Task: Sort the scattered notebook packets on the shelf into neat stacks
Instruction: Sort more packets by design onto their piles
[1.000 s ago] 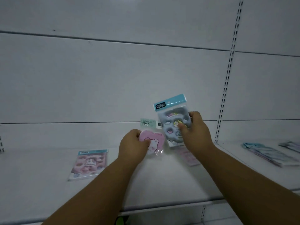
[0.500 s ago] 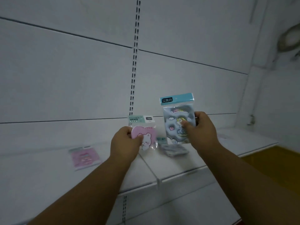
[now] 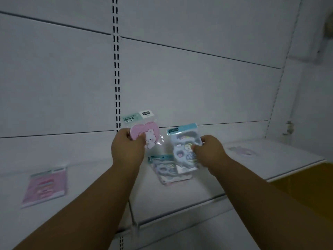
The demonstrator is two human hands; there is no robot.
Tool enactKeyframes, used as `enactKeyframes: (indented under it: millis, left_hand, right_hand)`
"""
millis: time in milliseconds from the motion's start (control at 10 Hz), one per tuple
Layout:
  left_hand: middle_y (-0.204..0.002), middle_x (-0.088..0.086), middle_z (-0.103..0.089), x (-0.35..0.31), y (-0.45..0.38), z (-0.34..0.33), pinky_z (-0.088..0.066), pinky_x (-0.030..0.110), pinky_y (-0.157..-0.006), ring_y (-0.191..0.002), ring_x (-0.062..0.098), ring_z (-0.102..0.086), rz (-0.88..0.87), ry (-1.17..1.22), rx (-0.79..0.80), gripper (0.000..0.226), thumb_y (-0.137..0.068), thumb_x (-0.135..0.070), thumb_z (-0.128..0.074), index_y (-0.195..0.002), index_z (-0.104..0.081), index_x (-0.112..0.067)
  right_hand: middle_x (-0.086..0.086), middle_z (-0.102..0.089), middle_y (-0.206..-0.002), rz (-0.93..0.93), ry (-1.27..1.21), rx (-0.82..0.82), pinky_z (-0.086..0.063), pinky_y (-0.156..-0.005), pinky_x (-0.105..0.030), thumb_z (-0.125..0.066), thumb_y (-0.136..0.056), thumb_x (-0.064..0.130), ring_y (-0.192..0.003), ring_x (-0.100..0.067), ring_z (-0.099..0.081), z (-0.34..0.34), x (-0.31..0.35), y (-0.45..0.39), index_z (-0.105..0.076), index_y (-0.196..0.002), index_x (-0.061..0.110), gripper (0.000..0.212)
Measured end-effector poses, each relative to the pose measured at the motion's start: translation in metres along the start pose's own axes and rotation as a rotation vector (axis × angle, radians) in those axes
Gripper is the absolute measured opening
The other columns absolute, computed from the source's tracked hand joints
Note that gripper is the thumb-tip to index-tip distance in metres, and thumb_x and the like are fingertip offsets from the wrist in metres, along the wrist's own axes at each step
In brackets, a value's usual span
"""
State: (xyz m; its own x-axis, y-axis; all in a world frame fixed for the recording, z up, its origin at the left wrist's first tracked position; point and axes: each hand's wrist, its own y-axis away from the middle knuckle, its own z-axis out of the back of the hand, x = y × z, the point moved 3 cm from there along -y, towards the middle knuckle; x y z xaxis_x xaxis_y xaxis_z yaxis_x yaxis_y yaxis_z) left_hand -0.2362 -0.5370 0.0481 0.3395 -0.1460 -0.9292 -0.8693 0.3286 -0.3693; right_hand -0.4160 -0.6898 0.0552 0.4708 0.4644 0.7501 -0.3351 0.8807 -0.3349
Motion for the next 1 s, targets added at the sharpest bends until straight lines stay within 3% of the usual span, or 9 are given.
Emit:
enactKeyframes:
  millis: [100, 200, 400, 500, 600, 700, 800, 900, 1000]
  left_hand:
    - [-0.085, 0.004, -0.069, 0.004, -0.013, -0.002, -0.059, 0.045, -0.074, -0.079, 0.024, -0.067, 0.042, 0.035, 0.04, 0.011, -0.08, -0.022, -0.071, -0.087, -0.063, -0.017]
    - [-0.085, 0.015, -0.069, 0.004, -0.017, -0.006, -0.057, 0.053, -0.077, -0.079, 0.034, -0.067, 0.061, 0.065, 0.073, 0.016, -0.078, -0.019, -0.072, -0.086, -0.064, -0.008]
    - [-0.084, 0.012, -0.071, 0.01, -0.016, -0.02, -0.057, 0.051, -0.078, -0.081, 0.032, -0.068, 0.125, 0.079, 0.124, 0.011, -0.079, -0.016, -0.074, -0.082, -0.065, -0.01]
    - [-0.081, 0.009, -0.071, 0.012, -0.014, -0.033, -0.059, 0.045, -0.076, -0.08, 0.029, -0.069, 0.157, 0.079, 0.173, 0.009, -0.08, -0.013, -0.073, -0.079, -0.064, -0.011]
    - [-0.085, 0.01, -0.072, 0.011, -0.008, -0.054, -0.06, 0.039, -0.068, -0.076, 0.026, -0.069, 0.177, 0.067, 0.272, 0.009, -0.081, -0.015, -0.073, -0.084, -0.066, -0.012]
    - [-0.087, 0.009, -0.072, 0.005, 0.007, -0.09, -0.052, 0.027, -0.056, -0.068, 0.021, -0.066, 0.149, 0.076, 0.405, 0.011, -0.082, -0.017, -0.073, -0.091, -0.067, -0.013]
    - [-0.09, 0.008, -0.072, -0.004, 0.026, -0.134, -0.052, 0.025, -0.057, -0.075, 0.022, -0.069, 0.132, 0.103, 0.475, 0.014, -0.081, -0.018, -0.074, -0.093, -0.066, -0.016]
    - [-0.089, 0.009, -0.072, -0.011, 0.044, -0.184, -0.06, 0.033, -0.062, -0.074, 0.023, -0.07, 0.192, 0.129, 0.543, 0.015, -0.081, -0.019, -0.075, -0.092, -0.065, -0.015]
    - [-0.084, 0.012, -0.073, -0.015, 0.065, -0.239, -0.062, 0.037, -0.066, -0.063, 0.02, -0.069, 0.227, 0.115, 0.618, 0.015, -0.079, -0.014, -0.076, -0.091, -0.067, -0.01]
  right_hand:
    - [-0.02, -0.067, -0.084, -0.089, 0.043, 0.151, -0.056, -0.063, -0.036, -0.058, -0.082, 0.011, -0.068, -0.028, -0.063, -0.032, -0.001, -0.015, -0.065, -0.094, -0.003, 0.02]
    - [-0.015, -0.064, -0.077, -0.097, 0.094, 0.253, -0.057, -0.065, -0.036, -0.061, -0.08, 0.013, -0.065, -0.026, -0.06, -0.05, 0.004, -0.027, -0.065, -0.087, 0.001, 0.014]
    - [-0.004, -0.059, -0.057, 0.008, 0.436, 0.37, -0.04, -0.046, -0.021, -0.073, -0.069, 0.021, -0.048, -0.016, -0.055, -0.061, 0.006, -0.03, -0.052, -0.055, 0.011, 0.027]
    - [-0.011, -0.063, -0.074, 0.099, 0.441, 0.295, -0.037, -0.054, -0.022, -0.066, -0.08, 0.023, -0.065, -0.021, -0.058, -0.048, 0.007, -0.036, -0.062, -0.073, 0.002, 0.023]
    - [-0.015, -0.068, -0.087, 0.013, -0.205, 0.257, -0.042, -0.056, -0.029, -0.053, -0.091, 0.025, -0.065, -0.022, -0.059, -0.021, 0.009, -0.048, -0.067, -0.089, 0.003, 0.027]
    - [-0.009, -0.071, -0.083, 0.024, -0.344, 0.261, -0.047, -0.053, -0.03, -0.058, -0.09, 0.032, -0.063, -0.019, -0.061, 0.014, 0.005, -0.063, -0.069, -0.089, 0.007, 0.027]
    - [-0.01, -0.07, -0.072, 0.078, -0.346, 0.165, -0.048, -0.051, -0.03, -0.065, -0.087, 0.016, -0.056, -0.018, -0.059, 0.053, -0.016, -0.079, -0.069, -0.081, 0.005, 0.013]
    - [-0.013, -0.068, -0.065, 0.078, -0.373, 0.08, -0.052, -0.055, -0.036, -0.067, -0.085, 0.011, -0.054, -0.019, -0.057, 0.094, -0.051, -0.098, -0.068, -0.072, 0.006, 0.013]
    - [-0.024, -0.071, -0.078, 0.075, -0.369, 0.028, -0.058, -0.067, -0.049, -0.067, -0.084, 0.01, -0.063, -0.029, -0.062, 0.133, -0.089, -0.125, -0.068, -0.073, 0.006, 0.013]
